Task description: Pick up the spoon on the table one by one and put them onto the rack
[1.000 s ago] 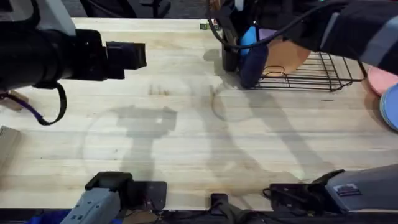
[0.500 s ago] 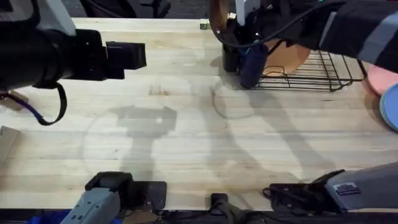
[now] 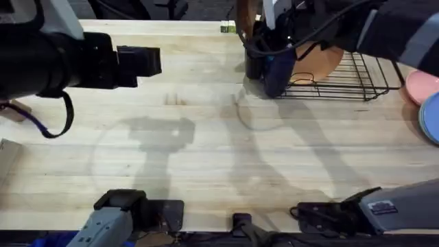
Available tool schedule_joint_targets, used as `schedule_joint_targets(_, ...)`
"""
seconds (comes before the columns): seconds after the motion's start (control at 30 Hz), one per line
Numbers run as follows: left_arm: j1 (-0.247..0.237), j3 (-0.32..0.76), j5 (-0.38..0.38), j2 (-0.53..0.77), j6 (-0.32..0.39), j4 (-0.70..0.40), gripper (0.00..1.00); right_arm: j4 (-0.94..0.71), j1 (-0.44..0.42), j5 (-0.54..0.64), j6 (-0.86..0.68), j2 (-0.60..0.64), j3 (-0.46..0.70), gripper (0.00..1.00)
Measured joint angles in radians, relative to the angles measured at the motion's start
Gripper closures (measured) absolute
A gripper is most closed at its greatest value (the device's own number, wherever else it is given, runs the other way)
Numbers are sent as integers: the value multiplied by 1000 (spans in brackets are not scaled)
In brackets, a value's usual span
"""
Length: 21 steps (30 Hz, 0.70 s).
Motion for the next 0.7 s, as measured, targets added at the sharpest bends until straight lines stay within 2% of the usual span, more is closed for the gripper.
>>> schedule_joint_targets(0.07,0,0,0,0,0,0,8,0,0,0,-7,0,0,470)
schedule_joint_targets(0.1,0,0,0,0,0,0,8,-2,2,0,-10,0,0,354)
schedule_joint_targets(0.17,0,0,0,0,0,0,7,-5,3,1,-17,0,0,247)
schedule_joint_targets(0.33,0,0,0,0,0,0,7,-21,4,3,-17,-28,0,209)
schedule_joint_targets(0.47,0,0,0,0,0,0,7,-65,3,4,-21,-109,0,17)
schedule_joint_targets(0.7,0,0,0,0,0,0,8,-304,3,4,-13,-249,1,7)
